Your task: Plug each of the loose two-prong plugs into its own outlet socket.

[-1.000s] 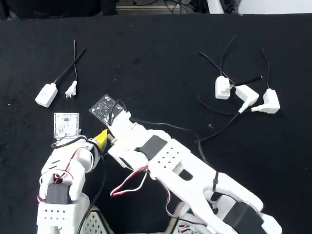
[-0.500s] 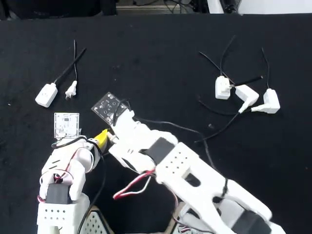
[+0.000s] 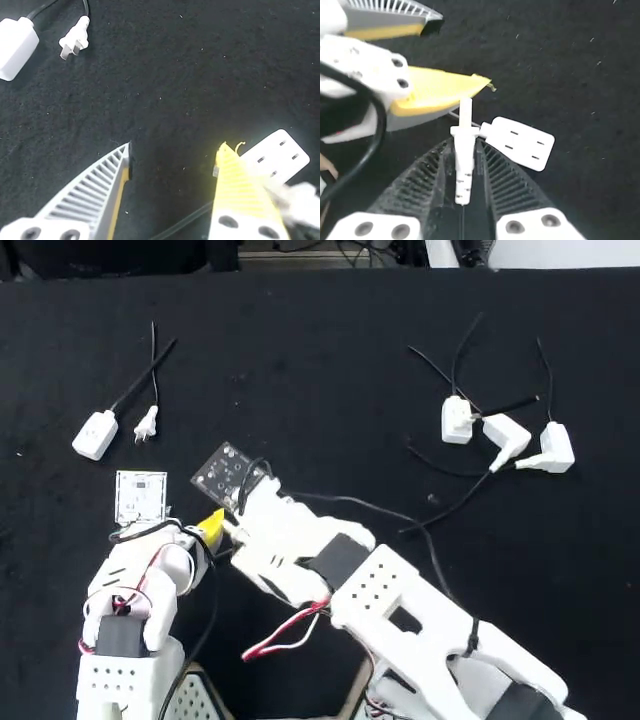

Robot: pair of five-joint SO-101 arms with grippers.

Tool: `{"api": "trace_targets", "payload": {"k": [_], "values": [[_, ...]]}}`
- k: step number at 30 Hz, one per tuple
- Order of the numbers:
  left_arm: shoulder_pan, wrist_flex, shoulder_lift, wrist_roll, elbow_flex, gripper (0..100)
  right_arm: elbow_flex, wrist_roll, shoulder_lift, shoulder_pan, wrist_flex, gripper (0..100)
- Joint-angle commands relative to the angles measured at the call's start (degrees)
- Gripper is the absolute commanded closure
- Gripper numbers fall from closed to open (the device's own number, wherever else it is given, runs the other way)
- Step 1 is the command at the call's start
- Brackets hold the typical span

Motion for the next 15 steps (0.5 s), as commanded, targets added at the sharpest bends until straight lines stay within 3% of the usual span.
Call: {"api": "trace_targets", "payload": {"k": [1,6,15], "values": [[-2.7,-0.8,-0.4,0.2,-0.7,73,0.7,2.1,0.0,1.3,0.9,98.8],[-3.1,-1.0,-0.4,0.4,-0.8,73,1.1,2.3,1.9,7.7,3.1,98.8],[-1.2,-1.0,-0.4,0.2,-0.7,73,0.3,-0.4,5.1,-3.7,-4.6,98.8]]}}
